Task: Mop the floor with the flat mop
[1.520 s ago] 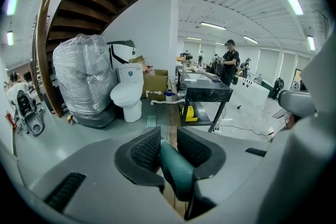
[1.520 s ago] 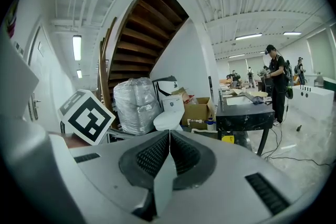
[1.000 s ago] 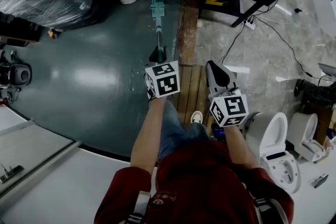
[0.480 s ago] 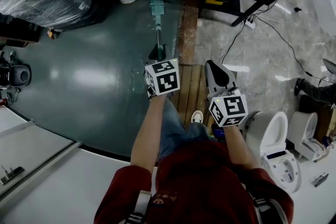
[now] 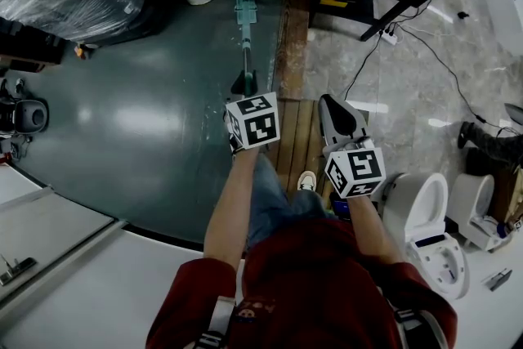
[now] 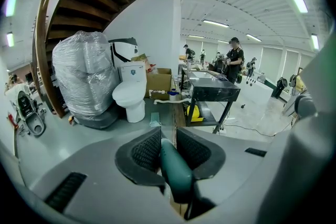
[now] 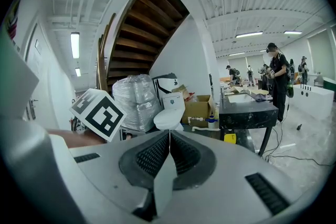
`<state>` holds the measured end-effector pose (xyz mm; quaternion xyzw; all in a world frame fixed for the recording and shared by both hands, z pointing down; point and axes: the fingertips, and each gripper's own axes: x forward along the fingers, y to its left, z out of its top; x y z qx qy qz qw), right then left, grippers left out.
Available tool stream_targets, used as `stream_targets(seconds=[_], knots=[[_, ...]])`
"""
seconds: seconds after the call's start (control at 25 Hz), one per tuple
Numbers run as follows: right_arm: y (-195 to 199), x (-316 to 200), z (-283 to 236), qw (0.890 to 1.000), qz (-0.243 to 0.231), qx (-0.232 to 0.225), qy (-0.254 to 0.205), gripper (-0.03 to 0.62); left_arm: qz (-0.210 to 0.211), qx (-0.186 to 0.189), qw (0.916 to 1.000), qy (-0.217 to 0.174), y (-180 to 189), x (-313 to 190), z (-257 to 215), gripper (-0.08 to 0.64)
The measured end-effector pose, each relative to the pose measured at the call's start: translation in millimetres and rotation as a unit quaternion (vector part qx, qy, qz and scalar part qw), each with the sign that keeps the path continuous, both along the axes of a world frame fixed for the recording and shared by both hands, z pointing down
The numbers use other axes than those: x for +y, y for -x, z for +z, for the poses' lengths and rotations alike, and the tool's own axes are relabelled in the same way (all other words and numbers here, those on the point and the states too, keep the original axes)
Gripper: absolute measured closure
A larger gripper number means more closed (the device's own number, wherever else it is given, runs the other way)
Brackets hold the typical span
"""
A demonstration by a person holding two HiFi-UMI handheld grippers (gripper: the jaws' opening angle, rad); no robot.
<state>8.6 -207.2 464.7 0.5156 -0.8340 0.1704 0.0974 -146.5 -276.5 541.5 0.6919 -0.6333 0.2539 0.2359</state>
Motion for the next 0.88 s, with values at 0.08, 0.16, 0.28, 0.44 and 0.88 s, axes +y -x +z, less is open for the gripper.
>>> stream_targets(seconds=[0.08, 0.16, 0.28, 0.44, 0.88], knots=[[0.3, 3.2, -2.3, 1.000, -0.002, -0.002, -0.002, 0.572, -0.002, 0.001, 1.0000, 0.000, 0.4, 4.5, -1.8, 0.456], [0.5, 6.5, -5.0, 1.000, -0.004, -0.003, -0.004, 0.572, -0.004, 0.001, 1.0000, 0.000, 0.2, 9.2, -3.7, 0.456], [0.0, 13.1, -7.2, 1.000, -0.007, -0.005, -0.005, 0.572, -0.007, 0.000, 1.0000, 0.000, -0.8, 18.0, -6.3, 0.457], [-2.2, 25.6, -10.2, 1.000, -0.013, -0.006, -0.006, 0.572, -0.010, -0.002, 0.9999, 0.000, -4.9, 33.5, -10.7, 0.459], [-21.7, 60.8, -27.8, 0.999, -0.028, -0.012, -0.017, 0.572, -0.019, -0.007, 0.9998, 0.005, -26.1, 81.7, -23.8, 0.460]])
